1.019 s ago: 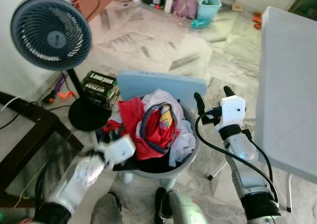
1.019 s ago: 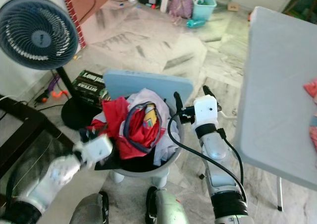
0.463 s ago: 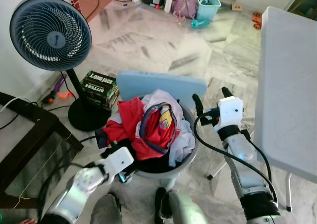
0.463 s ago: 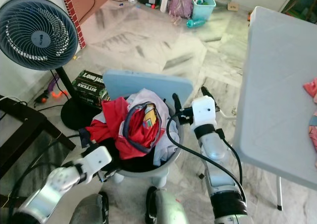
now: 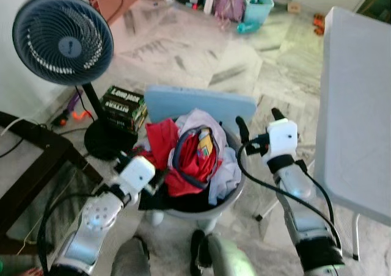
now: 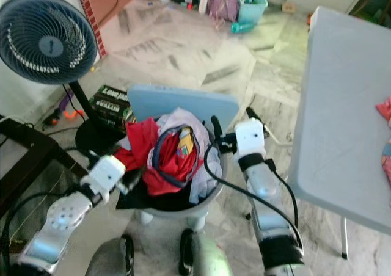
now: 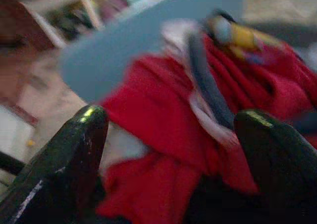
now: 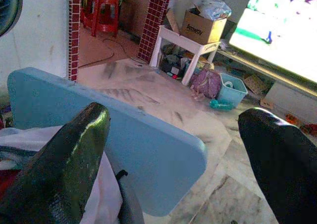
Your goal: Hang hanger
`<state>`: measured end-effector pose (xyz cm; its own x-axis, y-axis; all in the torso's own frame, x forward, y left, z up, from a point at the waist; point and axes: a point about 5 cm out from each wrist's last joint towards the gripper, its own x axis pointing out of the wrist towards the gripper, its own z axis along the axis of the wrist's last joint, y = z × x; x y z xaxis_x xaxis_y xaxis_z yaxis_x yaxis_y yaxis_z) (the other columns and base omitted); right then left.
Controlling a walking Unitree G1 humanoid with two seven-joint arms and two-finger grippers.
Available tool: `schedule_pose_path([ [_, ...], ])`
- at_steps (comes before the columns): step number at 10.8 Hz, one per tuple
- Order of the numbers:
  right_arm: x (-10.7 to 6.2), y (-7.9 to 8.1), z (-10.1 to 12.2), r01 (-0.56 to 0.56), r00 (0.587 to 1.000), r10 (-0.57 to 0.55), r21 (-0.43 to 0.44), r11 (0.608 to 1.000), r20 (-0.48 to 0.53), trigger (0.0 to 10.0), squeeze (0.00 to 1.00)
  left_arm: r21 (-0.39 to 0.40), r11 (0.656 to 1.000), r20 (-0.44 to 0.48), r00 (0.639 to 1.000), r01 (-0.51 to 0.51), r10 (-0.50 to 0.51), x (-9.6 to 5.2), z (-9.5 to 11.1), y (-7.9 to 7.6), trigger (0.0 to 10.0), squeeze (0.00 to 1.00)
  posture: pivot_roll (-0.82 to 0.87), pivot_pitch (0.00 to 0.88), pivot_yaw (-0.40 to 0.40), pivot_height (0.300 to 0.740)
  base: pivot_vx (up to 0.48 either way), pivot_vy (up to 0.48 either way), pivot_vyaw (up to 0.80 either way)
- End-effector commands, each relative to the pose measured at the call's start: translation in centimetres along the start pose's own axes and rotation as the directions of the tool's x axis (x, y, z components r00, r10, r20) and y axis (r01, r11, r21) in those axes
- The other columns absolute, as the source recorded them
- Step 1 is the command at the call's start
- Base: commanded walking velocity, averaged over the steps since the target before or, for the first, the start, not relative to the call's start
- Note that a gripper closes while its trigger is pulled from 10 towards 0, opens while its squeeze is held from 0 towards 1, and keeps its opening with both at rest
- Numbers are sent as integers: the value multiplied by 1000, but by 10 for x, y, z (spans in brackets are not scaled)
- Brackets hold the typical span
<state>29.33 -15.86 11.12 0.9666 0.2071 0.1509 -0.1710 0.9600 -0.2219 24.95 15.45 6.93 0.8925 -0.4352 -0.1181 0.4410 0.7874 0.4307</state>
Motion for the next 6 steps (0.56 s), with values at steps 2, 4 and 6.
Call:
schedule_pose_path([
  [2, -3, 0, -2, -5, 1000, 5, -5, 1000, -10, 10000, 0, -21, 999, 76, 997, -23, 25, 22, 12, 5, 10000, 290, 35, 243, -116, 740, 0, 0, 0],
  [4, -5, -3, -1, -3, 1000, 3, -14, 1000, -10, 10000, 0, -22, 1000, 43, 999, 10, -9, 41, 9, 5, 10000, 145, 0, 250, -125, 740, 0, 0, 0],
  [6, -9, -6, -1, -3, 1000, 3, -23, 1000, -14, 10000, 0, -34, 994, -50, 994, 100, -102, 58, -2, -6, 10000, 0, -25, 255, -129, 740, 0, 0, 0],
])
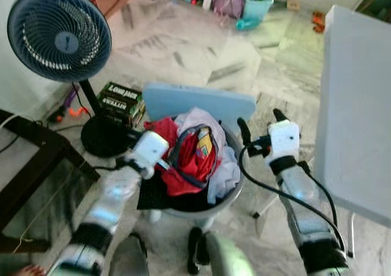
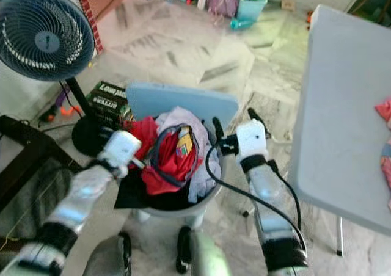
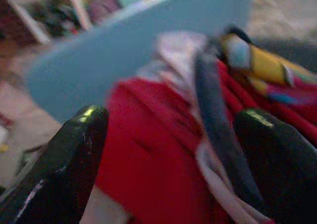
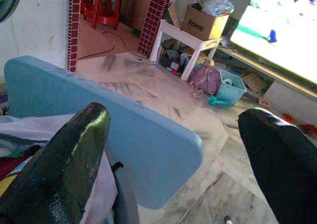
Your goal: Hang hanger
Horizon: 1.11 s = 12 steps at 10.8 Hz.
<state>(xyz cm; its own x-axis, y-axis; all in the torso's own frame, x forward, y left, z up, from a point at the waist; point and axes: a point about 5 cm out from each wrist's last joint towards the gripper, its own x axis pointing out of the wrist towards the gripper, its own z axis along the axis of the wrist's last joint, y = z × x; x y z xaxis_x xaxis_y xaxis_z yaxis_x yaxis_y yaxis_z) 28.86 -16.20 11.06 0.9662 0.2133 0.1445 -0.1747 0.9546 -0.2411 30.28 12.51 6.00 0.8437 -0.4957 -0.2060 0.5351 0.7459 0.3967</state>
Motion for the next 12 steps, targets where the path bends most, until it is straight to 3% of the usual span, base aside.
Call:
schedule_pose_path([
  [1, -4, -5, -1, 6, 1000, -6, -9, 1000, -11, 10000, 0, 12, 998, -43, 997, 63, -63, 1, -7, -10, 10000, 0, -29, 254, -127, 740, 0, 0, 0],
  [3, -4, -7, -1, 16, 1000, -17, -13, 1000, -17, 10000, 0, 61, 989, -97, 987, 137, -131, -9, -21, -22, 10000, 0, -31, 254, -125, 740, 0, 0, 0],
  [8, -1, -3, -2, 8, 1000, -9, -10, 1000, -23, 10000, 0, 66, 987, -168, 977, 146, -134, -47, -46, -34, 10000, 0, -1, 260, -121, 740, 0, 0, 0],
  [9, -1, -4, -2, 8, 1000, -8, -10, 1000, -24, 10000, 0, 76, 989, -171, 979, 126, -112, -52, -47, -31, 10000, 0, -1, 260, -121, 740, 0, 0, 0],
  [11, -1, -3, -2, 7, 1000, -7, -10, 1000, -25, 10000, 0, 83, 992, -48, 993, -99, 104, -54, -26, -17, 10000, 0, 10, 255, -125, 740, 0, 0, 0],
  [12, 0, -3, -2, 4, 1000, -4, -10, 1000, -24, 10000, 0, 85, 990, -27, 993, -112, 115, -53, -23, -17, 10000, 0, 11, 253, -128, 740, 0, 0, 0],
])
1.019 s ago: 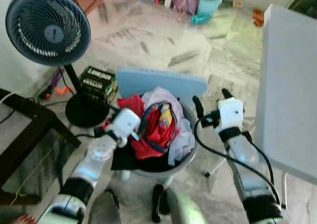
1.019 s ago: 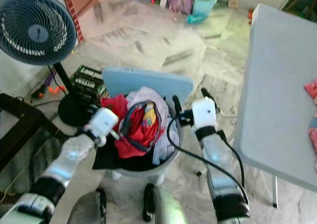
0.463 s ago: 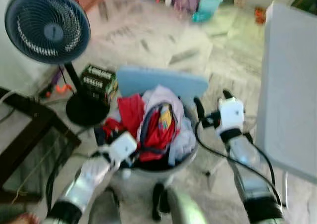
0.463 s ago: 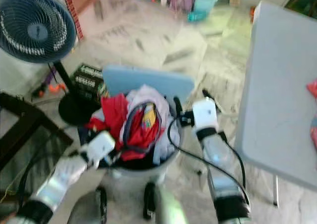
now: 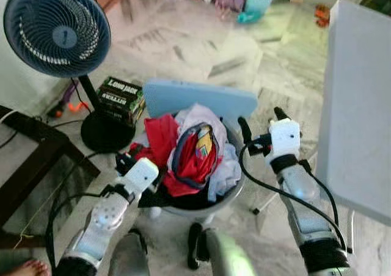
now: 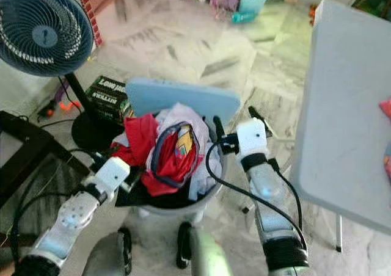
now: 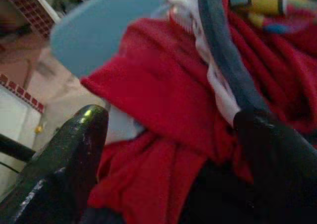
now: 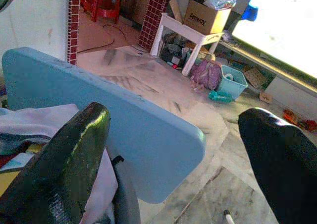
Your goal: Hang hanger
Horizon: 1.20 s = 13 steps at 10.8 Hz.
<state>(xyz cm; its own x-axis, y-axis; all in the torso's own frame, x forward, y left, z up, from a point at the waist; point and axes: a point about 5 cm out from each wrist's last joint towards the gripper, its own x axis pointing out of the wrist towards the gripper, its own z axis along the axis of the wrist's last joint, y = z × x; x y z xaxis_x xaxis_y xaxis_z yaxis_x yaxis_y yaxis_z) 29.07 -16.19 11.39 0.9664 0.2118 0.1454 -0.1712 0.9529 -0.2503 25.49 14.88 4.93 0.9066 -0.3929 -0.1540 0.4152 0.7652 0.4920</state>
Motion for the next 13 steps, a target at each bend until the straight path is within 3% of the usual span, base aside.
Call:
schedule_pose_path([
  [1, -2, 0, -4, -7, 1000, 7, -1, 1000, -21, 10000, 0, 12, 999, 28, 999, 38, -38, -2, 5, -10, 10000, 0, 16, 246, -131, 740, 0, 0, 0],
  [3, 2, -2, -3, -11, 1000, 11, -5, 1000, -16, 10000, 0, 28, 998, 15, 998, 64, -65, -6, 7, -18, 10000, 0, 16, 239, -136, 740, 0, 0, 0],
  [4, 4, -2, -2, -10, 1000, 10, -7, 1000, -12, 10000, 0, 15, 988, 34, 988, 151, -152, -2, 9, -22, 10000, 0, 14, 232, -136, 740, 0, 0, 0],
  [7, 2, 0, -4, -15, 1000, 15, -5, 1000, -16, 10000, 0, 82, 968, 33, 970, 237, -240, 6, 10, -20, 10000, 0, 10, 223, -130, 740, 0, 0, 0],
  [8, 0, 0, -4, -12, 1000, 12, -2, 1000, -15, 10000, 0, 42, 986, 58, 985, 160, -162, 11, 14, -11, 10000, 0, 7, 212, -125, 740, 0, 0, 0],
  [9, -3, -3, -5, 7, 1000, -7, 7, 1000, -12, 10000, 0, -76, 997, 117, 993, 9, 0, 11, 22, 3, 10000, 0, 12, 203, -123, 740, 0, 0, 0],
  [10, -6, -6, -7, 28, 1000, -28, 23, 999, -13, 10000, 0, -141, 987, 177, 979, -79, 104, 6, 31, 12, 10000, 0, 16, 198, -123, 740, 0, 0, 0],
  [11, -8, -9, -10, 63, 998, -61, 60, 996, -25, 10000, 0, -263, 938, 199, 939, -226, 282, -2, 37, 24, 10000, 0, 29, 178, -121, 740, 0, 0, 0],
  [13, -10, -13, -16, 114, 993, -107, 130, 985, -59, 10000, 0, -321, 888, 152, 907, -330, 392, -14, 34, 36, 10000, 0, 41, 152, -112, 740, 0, 0, 0],
])
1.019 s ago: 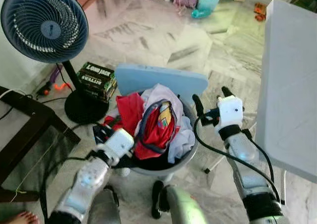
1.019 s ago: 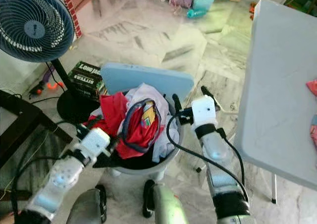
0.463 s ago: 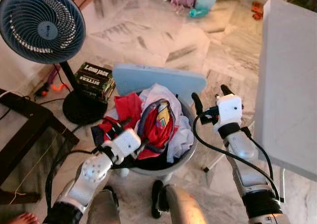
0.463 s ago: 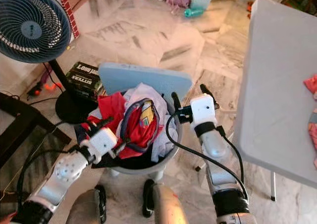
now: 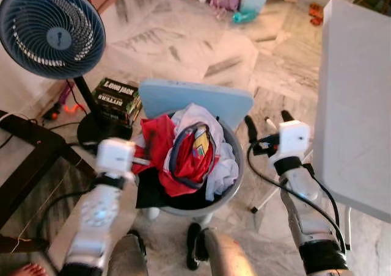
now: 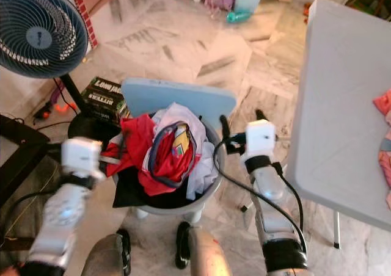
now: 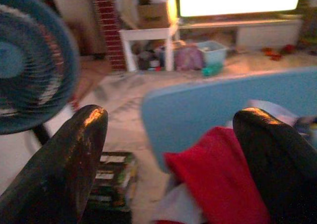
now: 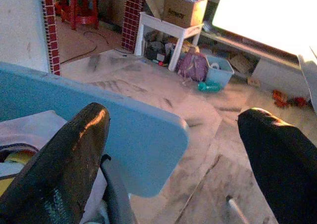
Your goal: Hang hanger
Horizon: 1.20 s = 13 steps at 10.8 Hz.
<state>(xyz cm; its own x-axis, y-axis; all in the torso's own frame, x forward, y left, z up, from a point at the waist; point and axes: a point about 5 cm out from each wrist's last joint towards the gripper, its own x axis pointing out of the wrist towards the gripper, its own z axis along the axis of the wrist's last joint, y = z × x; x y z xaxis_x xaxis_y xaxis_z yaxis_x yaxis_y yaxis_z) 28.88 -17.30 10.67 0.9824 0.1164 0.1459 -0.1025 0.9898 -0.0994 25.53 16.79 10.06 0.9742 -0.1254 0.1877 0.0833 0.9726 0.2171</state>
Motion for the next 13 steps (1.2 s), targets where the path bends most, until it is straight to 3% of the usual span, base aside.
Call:
schedule_pose_path([
  [1, -6, -9, -11, 56, 997, -53, 47, 997, -54, 10000, 0, -7, 998, -7, 998, -57, 57, -3, 4, 8, 10000, 0, 47, 128, -100, 740, 0, 0, 0],
  [3, -9, -16, -17, 111, 992, -106, 70, 991, -70, 10000, 0, 29, 992, -2, 992, -126, 126, -4, 6, 26, 10000, 0, 55, 85, -80, 740, 0, 0, 0],
  [7, 1, -22, -14, 91, 995, -87, 73, 993, -54, 10000, 0, 32, 996, 18, 997, -80, 79, 16, 8, 25, 10000, 0, 56, 1, -78, 740, 0, 0, 0],
  [9, 7, -27, -7, 90, 996, -88, 80, 993, -27, 10000, 0, 34, 997, 28, 997, -70, 69, 18, 11, 26, 10000, 0, 69, 0, -90, 740, 0, 0, 0],
  [10, 10, -22, -5, 62, 998, -61, 70, 996, -16, 10000, 0, 35, 997, 34, 997, -63, 62, 12, 12, 25, 10000, 0, 60, 64, -133, 740, 0, 0, 0],
  [11, 6, -19, -12, 90, 994, -76, 197, 976, -78, 10000, 0, -121, 950, -107, 955, -288, 276, -11, 1, 39, 10000, 0, 54, 153, -129, 740, 0, 0, 0],
  [12, 13, -26, -2, 94, 996, -92, 106, 990, -21, 10000, 0, -68, 981, -5, 983, -184, 184, -10, 21, 28, 10000, 0, 56, 161, -113, 740, 0, 0, 0],
  [13, 11, -34, 0, 22, 1000, -22, -43, 999, -1, 10000, 0, 45, 991, -20, 992, -124, 125, -11, 12, 22, 10000, 0, 76, 192, -114, 740, 0, 0, 0],
])
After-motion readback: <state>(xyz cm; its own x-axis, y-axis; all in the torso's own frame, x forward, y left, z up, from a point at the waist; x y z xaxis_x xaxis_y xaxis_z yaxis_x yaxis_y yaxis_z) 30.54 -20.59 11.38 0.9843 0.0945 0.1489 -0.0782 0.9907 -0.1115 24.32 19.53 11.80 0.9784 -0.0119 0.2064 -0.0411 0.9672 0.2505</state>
